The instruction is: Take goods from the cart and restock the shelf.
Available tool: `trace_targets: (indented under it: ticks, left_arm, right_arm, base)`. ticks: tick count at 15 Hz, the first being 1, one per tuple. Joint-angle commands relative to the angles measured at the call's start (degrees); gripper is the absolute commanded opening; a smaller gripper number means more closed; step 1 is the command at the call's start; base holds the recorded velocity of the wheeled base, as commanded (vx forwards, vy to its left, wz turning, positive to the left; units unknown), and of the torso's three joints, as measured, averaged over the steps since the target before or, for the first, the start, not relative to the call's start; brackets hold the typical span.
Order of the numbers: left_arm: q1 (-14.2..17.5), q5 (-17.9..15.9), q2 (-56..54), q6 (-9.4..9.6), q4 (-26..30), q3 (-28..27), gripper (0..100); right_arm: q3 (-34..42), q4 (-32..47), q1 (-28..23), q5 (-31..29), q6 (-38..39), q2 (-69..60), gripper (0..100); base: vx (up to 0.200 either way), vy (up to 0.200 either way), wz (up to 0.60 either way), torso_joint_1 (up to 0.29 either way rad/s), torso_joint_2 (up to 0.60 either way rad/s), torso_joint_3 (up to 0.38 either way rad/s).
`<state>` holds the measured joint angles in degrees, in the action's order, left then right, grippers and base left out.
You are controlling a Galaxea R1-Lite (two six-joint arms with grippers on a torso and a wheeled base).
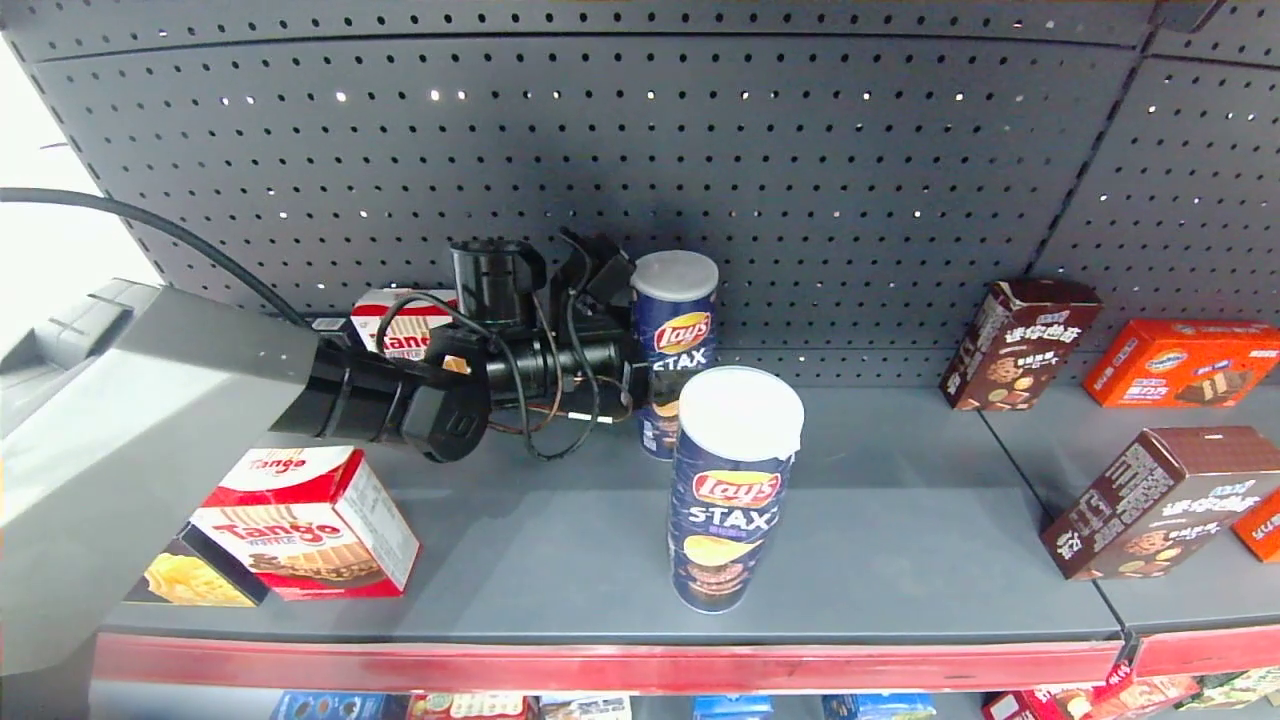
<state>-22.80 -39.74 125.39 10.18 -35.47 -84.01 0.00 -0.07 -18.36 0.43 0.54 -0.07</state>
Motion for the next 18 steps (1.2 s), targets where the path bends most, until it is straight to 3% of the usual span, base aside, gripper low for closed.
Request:
trace_targets:
  ticks: [1,3,6,11,16,17,18]
  left_arm:
    - [0.1,1.4,-2.2,0.1,0.1,1.1,100]
    - [0.3,2.7,-5.4,0.19,-0.5,4.4,100]
    - [1.6,2.4,-9.0,4.5,0.1,7.9,100]
    - [2.9,2.4,-12.9,4.85,0.6,8.8,100]
    - [4.3,3.1,-18.4,11.53,13.5,9.0,100]
    - [4.3,4.6,-19.0,11.97,14.1,8.9,100]
    - [4.3,8.7,-19.6,11.97,14.2,9.0,100]
  right_arm:
    - [0.0,0.0,0.0,0.0,0.0,0.1,100]
    - [0.0,0.0,0.0,0.0,0.0,0.1,100]
    - [0.0,0.0,0.0,0.0,0.0,0.1,100]
    - [0.0,0.0,0.0,0.0,0.0,0.1,100]
    - [0.0,0.0,0.0,0.0,0.0,0.1,100]
    - [0.0,0.0,0.0,0.0,0.0,0.1,100]
    - [0.0,0.0,0.0,0.0,0.0,0.1,100]
  base:
    - [0.0,0.0,0.0,0.0,0.0,0.0]
    - [0.0,0.0,0.0,0.0,0.0,0.0]
    - [0.0,0.0,0.0,0.0,0.0,0.0]
    - [0.0,0.0,0.0,0.0,0.0,0.0]
    - [0.0,0.0,0.0,0.0,0.0,0.0]
    - [0.0,0.0,0.0,0.0,0.0,0.0]
    - [0.0,0.0,0.0,0.0,0.0,0.0]
